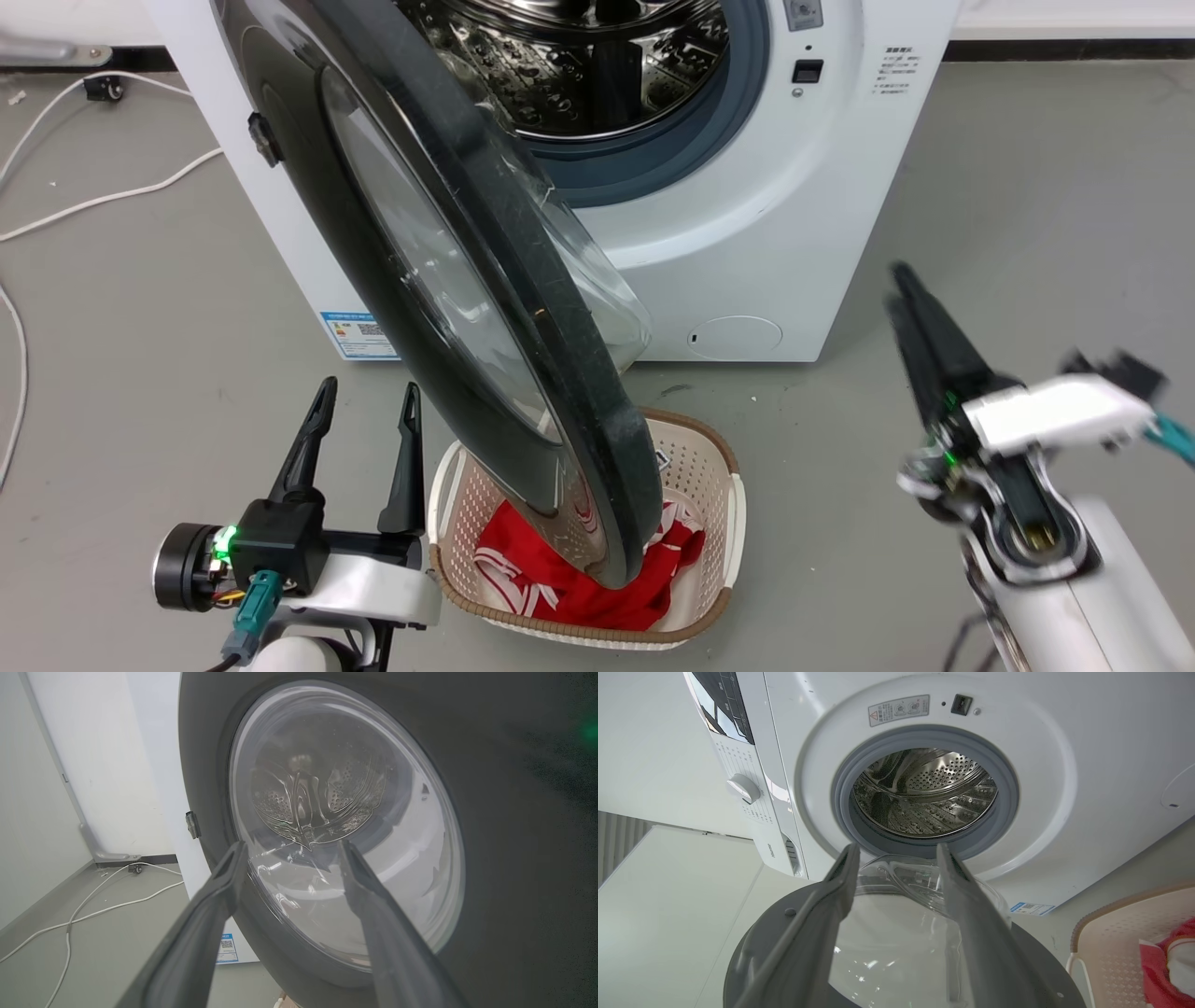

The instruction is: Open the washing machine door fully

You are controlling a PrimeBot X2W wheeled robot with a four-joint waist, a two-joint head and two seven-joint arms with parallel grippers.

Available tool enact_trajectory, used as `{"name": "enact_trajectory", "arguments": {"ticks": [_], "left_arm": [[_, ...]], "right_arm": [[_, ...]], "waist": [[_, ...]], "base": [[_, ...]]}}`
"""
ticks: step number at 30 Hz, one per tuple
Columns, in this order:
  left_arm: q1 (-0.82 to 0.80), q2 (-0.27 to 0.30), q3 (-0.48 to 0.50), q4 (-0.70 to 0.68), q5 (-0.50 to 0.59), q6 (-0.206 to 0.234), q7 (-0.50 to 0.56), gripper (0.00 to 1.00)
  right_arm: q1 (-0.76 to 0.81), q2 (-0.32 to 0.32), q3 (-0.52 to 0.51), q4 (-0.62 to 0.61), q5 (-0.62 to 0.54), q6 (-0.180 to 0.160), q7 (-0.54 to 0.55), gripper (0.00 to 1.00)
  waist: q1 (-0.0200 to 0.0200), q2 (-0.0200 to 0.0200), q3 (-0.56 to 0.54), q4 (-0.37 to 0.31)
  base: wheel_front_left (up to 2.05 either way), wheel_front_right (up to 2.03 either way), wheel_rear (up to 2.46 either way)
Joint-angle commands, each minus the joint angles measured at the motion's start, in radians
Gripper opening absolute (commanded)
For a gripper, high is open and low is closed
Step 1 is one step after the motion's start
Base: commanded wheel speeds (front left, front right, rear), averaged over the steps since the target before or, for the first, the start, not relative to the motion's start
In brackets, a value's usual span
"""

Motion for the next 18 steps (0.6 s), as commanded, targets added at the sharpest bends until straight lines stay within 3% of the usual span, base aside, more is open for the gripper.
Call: {"name": "enact_trajectory", "arguments": {"ticks": [1,7,10,15,18], "left_arm": [[0.008,0.002,0.003,-0.001,0.001,0.004,-0.002,1.0],[0.011,0.003,0.017,-0.003,0.001,0.004,-0.002,1.0],[0.017,0.003,0.024,-0.002,0.0,0.005,-0.002,1.0],[0.023,0.002,0.03,-0.006,-0.001,0.006,-0.002,1.0],[0.022,0.002,0.034,-0.01,0.001,0.008,-0.002,1.0]], "right_arm": [[0.057,-0.017,-0.015,-0.035,-0.024,0.0,-0.042,1.0],[0.217,-0.034,-0.044,-0.132,-0.13,0.0,-0.203,1.0],[0.264,-0.055,-0.045,-0.159,-0.253,0.0,-0.275,1.0],[0.299,-0.063,-0.117,-0.194,-0.623,0.0,-0.319,1.0],[0.31,-0.018,-0.2,-0.251,-0.898,0.0,-0.321,1.0]], "waist": [[0.0001,-0.0001,-0.002,-0.003],[0.0001,-0.0001,-0.009,-0.017],[0.0001,-0.0001,-0.016,-0.022],[0.0001,-0.0001,-0.025,-0.027],[0.0001,-0.0001,-0.026,-0.028]], "base": [[0.0,0.0,0.0],[0.0,0.0,0.0],[0.0,0.0,0.0],[0.0,0.0,0.0],[0.0,0.0,0.0]]}}
